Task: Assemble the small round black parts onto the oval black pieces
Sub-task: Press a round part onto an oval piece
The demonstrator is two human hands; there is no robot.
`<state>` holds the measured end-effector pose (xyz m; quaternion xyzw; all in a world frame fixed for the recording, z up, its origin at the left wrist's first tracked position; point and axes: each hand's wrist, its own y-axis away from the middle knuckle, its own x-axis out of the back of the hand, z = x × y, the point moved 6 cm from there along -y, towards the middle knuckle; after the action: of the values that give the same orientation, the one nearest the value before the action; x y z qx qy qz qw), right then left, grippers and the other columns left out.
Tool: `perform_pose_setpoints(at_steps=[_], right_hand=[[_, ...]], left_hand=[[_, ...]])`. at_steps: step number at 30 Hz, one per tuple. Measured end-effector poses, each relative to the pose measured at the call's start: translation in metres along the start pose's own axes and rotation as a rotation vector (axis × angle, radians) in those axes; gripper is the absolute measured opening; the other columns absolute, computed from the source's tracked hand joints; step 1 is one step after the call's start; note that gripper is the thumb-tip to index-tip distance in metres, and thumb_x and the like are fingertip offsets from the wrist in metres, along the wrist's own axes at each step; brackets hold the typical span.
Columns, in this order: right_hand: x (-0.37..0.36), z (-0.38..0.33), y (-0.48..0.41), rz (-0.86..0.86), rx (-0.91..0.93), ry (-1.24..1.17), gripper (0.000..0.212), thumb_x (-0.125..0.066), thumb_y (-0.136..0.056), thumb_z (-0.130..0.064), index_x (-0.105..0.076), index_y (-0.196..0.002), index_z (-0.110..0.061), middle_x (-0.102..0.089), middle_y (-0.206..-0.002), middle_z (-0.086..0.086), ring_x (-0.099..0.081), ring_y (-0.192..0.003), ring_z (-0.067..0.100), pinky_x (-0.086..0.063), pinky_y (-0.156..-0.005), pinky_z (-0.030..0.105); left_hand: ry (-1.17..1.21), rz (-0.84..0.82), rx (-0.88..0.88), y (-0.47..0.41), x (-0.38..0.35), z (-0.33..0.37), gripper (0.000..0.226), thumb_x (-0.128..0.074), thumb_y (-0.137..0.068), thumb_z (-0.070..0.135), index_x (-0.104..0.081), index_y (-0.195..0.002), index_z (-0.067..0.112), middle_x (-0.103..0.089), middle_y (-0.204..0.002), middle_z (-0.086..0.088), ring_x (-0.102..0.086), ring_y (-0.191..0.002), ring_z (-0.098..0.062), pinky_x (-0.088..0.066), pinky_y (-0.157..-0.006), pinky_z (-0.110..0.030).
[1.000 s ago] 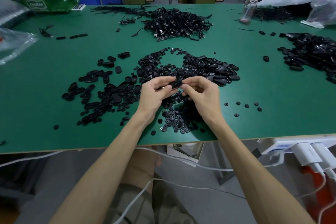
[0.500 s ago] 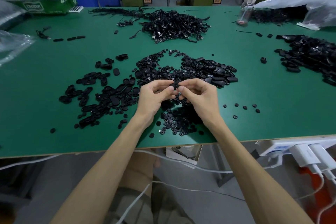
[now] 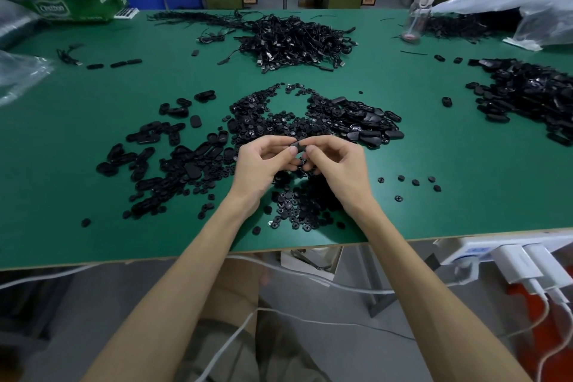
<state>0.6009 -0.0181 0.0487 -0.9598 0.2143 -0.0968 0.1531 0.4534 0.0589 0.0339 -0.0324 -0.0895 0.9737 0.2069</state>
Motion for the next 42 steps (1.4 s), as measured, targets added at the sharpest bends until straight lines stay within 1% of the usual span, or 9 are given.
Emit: perform_pose_setpoints(at_steps=[4, 8, 11, 14, 18, 24, 30, 36, 42], right_hand=[[0.0018, 0.0028, -0.0006, 0.027, -0.021, -0.027, 0.013, -0.066, -0.096, -0.003, -0.077, -0.100, -0.008, -0.078, -0.084, 0.006, -0.073, -0.073, 0.017, -0.057, -0.068, 0.030], [0.0032, 0.0040, -0.0012, 0.034, -0.037, -0.062, 0.013, -0.066, -0.096, -0.002, -0.076, -0.101, -0.008, -0.077, -0.081, 0.006, -0.073, -0.072, 0.016, -0.057, -0.067, 0.028], [0.0037, 0.0038, -0.0015, 0.031, -0.036, -0.063, 0.021, -0.062, -0.094, -0.001, -0.078, -0.103, -0.012, -0.075, -0.077, 0.001, -0.070, -0.069, 0.014, -0.054, -0.065, 0.027], [0.0043, 0.0047, -0.0020, 0.033, -0.048, -0.048, 0.028, -0.059, -0.093, -0.003, -0.081, -0.103, -0.018, -0.074, -0.074, 0.003, -0.067, -0.068, 0.013, -0.053, -0.066, 0.025], [0.0035, 0.0060, -0.0021, 0.037, -0.053, -0.023, 0.024, -0.060, -0.093, -0.005, -0.080, -0.098, -0.017, -0.072, -0.067, 0.001, -0.066, -0.067, 0.012, -0.052, -0.066, 0.024], [0.0046, 0.0058, -0.0022, 0.051, -0.051, -0.043, 0.017, -0.062, -0.093, 0.000, -0.073, -0.099, -0.012, -0.072, -0.074, -0.002, -0.068, -0.067, 0.013, -0.054, -0.064, 0.026], [0.0052, 0.0056, -0.0014, 0.057, -0.045, -0.048, 0.016, -0.066, -0.094, -0.003, -0.065, -0.108, -0.009, -0.071, -0.077, 0.004, -0.068, -0.067, 0.016, -0.055, -0.062, 0.030], [0.0036, 0.0025, -0.0010, 0.041, -0.021, 0.071, 0.014, -0.068, -0.094, -0.006, -0.077, -0.098, -0.015, -0.076, -0.078, 0.001, -0.071, -0.071, 0.013, -0.056, -0.066, 0.027], [0.0033, -0.0025, 0.0007, 0.072, 0.012, 0.211, 0.014, -0.069, -0.095, -0.009, -0.075, -0.106, -0.016, -0.075, -0.084, -0.001, -0.073, -0.076, 0.016, -0.058, -0.074, 0.035]], left_hand=[[-0.015, -0.001, 0.000, -0.0002, -0.0002, 0.0004, 0.022, -0.075, -0.093, 0.004, -0.073, -0.114, 0.001, -0.079, -0.090, -0.012, -0.076, -0.079, -0.022, -0.062, -0.077, -0.029], [-0.024, 0.001, -0.005, -0.0001, 0.0000, 0.0005, 0.021, -0.075, -0.092, 0.005, -0.074, -0.113, 0.003, -0.079, -0.089, -0.010, -0.076, -0.078, -0.020, -0.061, -0.076, -0.028], [-0.029, 0.005, -0.004, -0.0004, 0.0008, -0.0005, 0.021, -0.075, -0.093, 0.004, -0.073, -0.114, 0.002, -0.079, -0.088, -0.010, -0.077, -0.080, -0.022, -0.062, -0.076, -0.029], [-0.037, 0.001, -0.001, -0.0008, 0.0003, -0.0013, 0.021, -0.075, -0.093, 0.004, -0.073, -0.114, 0.002, -0.079, -0.089, -0.011, -0.077, -0.082, -0.025, -0.063, -0.078, -0.032], [-0.042, 0.000, -0.003, -0.0006, -0.0004, -0.0012, 0.020, -0.074, -0.093, 0.003, -0.074, -0.113, 0.002, -0.079, -0.088, -0.011, -0.077, -0.082, -0.025, -0.062, -0.077, -0.031], [-0.046, 0.003, -0.012, 0.0006, -0.0014, 0.0008, 0.021, -0.073, -0.093, 0.000, -0.072, -0.113, -0.001, -0.078, -0.085, -0.008, -0.076, -0.080, -0.023, -0.063, -0.079, -0.033], [-0.047, 0.002, -0.017, 0.0008, -0.0008, 0.0019, 0.020, -0.073, -0.093, 0.000, -0.073, -0.113, 0.000, -0.077, -0.087, -0.010, -0.076, -0.081, -0.024, -0.064, -0.080, -0.034], [-0.038, -0.006, -0.028, 0.0006, -0.0013, 0.0020, 0.019, -0.072, -0.093, -0.002, -0.073, -0.111, 0.001, -0.078, -0.090, -0.012, -0.076, -0.080, -0.024, -0.063, -0.077, -0.030], [-0.035, -0.018, -0.032, 0.0006, -0.0015, 0.0015, 0.018, -0.073, -0.092, -0.001, -0.074, -0.110, 0.003, -0.078, -0.090, -0.011, -0.076, -0.082, -0.025, -0.062, -0.078, -0.032]])
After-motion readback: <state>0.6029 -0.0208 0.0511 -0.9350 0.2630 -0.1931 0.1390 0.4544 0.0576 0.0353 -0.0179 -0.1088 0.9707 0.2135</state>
